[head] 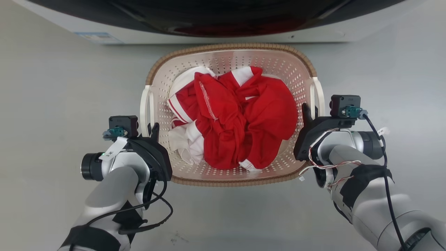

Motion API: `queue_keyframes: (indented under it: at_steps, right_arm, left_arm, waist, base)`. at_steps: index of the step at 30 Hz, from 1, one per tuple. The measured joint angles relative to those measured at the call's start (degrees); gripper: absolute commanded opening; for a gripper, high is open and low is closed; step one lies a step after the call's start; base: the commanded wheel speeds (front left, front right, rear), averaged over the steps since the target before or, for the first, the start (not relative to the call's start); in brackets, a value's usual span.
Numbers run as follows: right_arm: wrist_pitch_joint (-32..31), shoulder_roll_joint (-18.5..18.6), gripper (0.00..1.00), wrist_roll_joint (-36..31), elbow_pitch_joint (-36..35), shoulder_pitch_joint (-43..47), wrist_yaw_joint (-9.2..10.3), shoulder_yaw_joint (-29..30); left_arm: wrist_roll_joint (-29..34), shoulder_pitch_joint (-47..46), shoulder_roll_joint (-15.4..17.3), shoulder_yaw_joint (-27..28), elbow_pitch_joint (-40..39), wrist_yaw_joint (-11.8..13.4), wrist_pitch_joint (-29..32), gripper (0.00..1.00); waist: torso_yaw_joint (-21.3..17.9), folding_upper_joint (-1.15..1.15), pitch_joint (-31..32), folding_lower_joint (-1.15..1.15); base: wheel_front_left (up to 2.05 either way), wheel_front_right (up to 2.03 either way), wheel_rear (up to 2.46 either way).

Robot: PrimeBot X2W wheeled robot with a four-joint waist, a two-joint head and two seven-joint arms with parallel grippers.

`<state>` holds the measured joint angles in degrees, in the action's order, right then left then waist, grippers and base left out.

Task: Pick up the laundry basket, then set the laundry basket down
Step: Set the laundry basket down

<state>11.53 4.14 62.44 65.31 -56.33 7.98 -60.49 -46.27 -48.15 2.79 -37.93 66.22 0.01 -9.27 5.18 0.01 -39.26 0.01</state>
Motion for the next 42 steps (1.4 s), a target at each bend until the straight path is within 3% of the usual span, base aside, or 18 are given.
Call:
queue_keyframes:
  at_steps: [12, 31, 32, 34, 35, 36, 37, 38, 42]
  right_arm:
    - [1.45, 0.02, 0.00, -0.48, 0.98, -2.29, -0.19, 0.24]
    - [2.54, 0.18, 0.00, -1.57, 1.77, -5.71, -0.19, 0.44]
    - [2.67, 0.16, 0.12, -1.58, 1.76, -5.71, -0.19, 0.44]
    - [2.68, 0.18, 0.56, -1.93, 1.87, -5.71, -0.19, 0.38]
    - [2.68, 0.18, 1.00, -1.97, 1.91, -5.71, -0.19, 0.40]
    - [2.68, 0.13, 1.00, -1.97, 1.93, -5.71, -0.20, 0.44]
    - [2.69, -0.02, 1.00, -1.97, 1.96, -5.70, -0.26, 0.48]
    - [2.70, -0.19, 1.00, -1.97, 1.96, -5.70, -0.26, 0.48]
    - [2.74, -0.35, 1.00, -2.07, 2.65, -5.67, -0.26, 0.46]
  left_arm:
    - [0.05, -1.99, -0.30, 0.19, 0.25, -0.01, -2.15, 0.00]
    - [0.65, -5.50, -0.37, 0.62, 0.52, 0.04, -4.08, 0.00]
    - [0.66, -5.52, -0.37, 0.62, 0.58, 0.04, -4.34, 0.00]
    - [0.66, -5.67, -0.41, 0.69, 0.75, 0.05, -4.46, 0.00]
    - [0.66, -5.76, -0.52, 0.77, 0.87, 0.19, -4.47, 0.27]
    - [0.67, -5.77, -0.53, 0.78, 1.03, 0.24, -4.49, 0.47]
    - [0.70, -5.77, -0.65, 0.77, 1.16, 0.24, -4.60, 0.89]
    - [0.71, -5.77, -0.71, 0.79, 1.30, 0.24, -4.64, 1.00]
    - [0.71, -5.76, -1.07, 0.89, 1.56, 0.24, -4.74, 1.00]
  waist:
    - [0.42, 0.00, -6.76, -0.01]
    - [0.63, -0.01, -11.21, -0.01]
    - [0.65, -0.01, -11.23, -0.01]
    - [0.68, -0.01, -11.22, -0.01]
    - [0.70, -0.01, -11.19, -0.01]
    - [0.71, -0.01, -11.14, -0.01]
    - [0.72, -0.01, -11.02, -0.02]
    - [0.74, -0.01, -10.87, -0.02]
    - [0.71, -0.02, -10.04, -0.02]
  base:
    - [0.00, 0.00, 0.00]
    - [0.00, 0.00, 0.00]
    - [0.00, 0.00, 0.00]
    - [0.00, 0.00, 0.00]
    - [0.00, 0.00, 0.00]
    - [0.00, 0.00, 0.00]
    - [0.00, 0.00, 0.00]
    - [0.00, 0.00, 0.00]
    - [0.00, 0.00, 0.00]
